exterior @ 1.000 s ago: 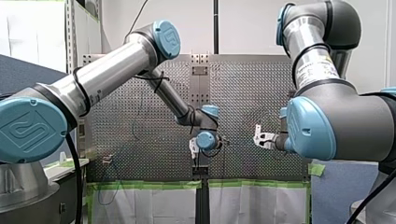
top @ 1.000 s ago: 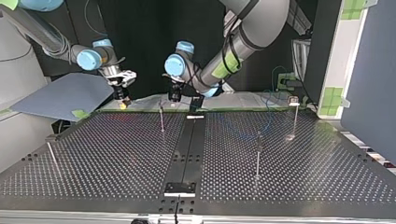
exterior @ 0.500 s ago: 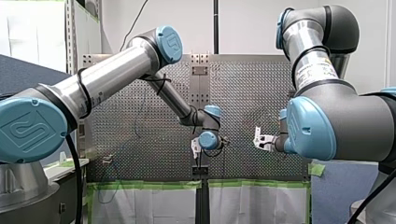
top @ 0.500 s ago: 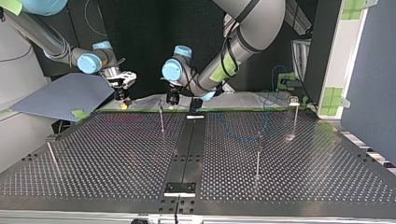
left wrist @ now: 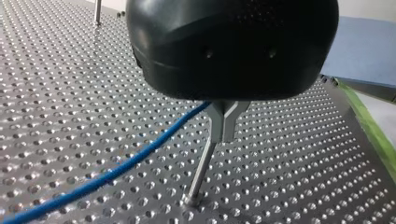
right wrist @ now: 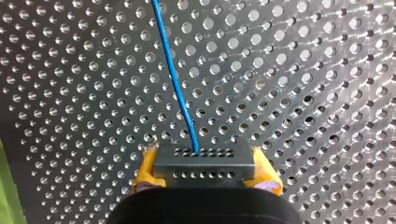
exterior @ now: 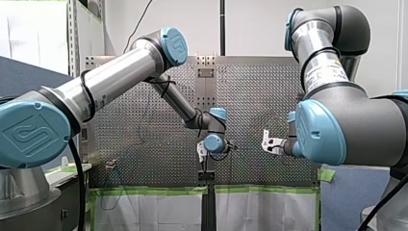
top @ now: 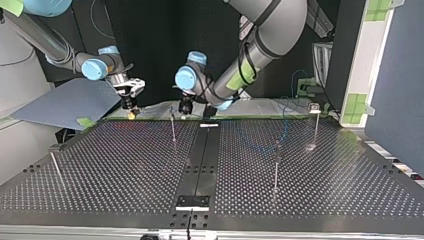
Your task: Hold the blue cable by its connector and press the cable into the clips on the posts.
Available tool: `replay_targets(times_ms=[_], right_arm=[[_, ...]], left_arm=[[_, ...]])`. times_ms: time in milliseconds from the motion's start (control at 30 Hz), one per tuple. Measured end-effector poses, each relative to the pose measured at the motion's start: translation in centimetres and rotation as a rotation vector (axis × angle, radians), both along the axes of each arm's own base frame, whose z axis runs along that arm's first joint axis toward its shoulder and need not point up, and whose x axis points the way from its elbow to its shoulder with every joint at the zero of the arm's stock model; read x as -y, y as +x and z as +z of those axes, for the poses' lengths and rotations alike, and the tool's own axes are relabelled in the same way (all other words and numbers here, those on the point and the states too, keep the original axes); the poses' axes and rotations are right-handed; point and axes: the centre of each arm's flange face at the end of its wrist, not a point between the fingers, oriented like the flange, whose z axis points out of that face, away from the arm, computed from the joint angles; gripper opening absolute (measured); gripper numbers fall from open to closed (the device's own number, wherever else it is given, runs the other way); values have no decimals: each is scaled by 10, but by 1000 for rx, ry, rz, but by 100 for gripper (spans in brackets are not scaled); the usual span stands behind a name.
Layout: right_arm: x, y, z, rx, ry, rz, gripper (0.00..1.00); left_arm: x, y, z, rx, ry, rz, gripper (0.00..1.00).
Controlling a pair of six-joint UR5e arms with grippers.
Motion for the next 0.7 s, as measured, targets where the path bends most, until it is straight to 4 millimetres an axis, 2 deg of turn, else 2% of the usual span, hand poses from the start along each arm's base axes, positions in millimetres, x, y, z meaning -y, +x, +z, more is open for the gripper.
replay_targets(times_ms=[267, 500, 700], right_arm=[[8, 4, 6, 3, -23, 2, 0], [13, 4, 7, 7, -37, -2, 0], [17, 5, -4, 10, -32, -1, 0]], left_arm=[[1, 17, 9, 14, -30, -16, 0], [3, 28, -9, -20, -21, -25, 0], [6, 37, -14, -25, -28, -28, 0]])
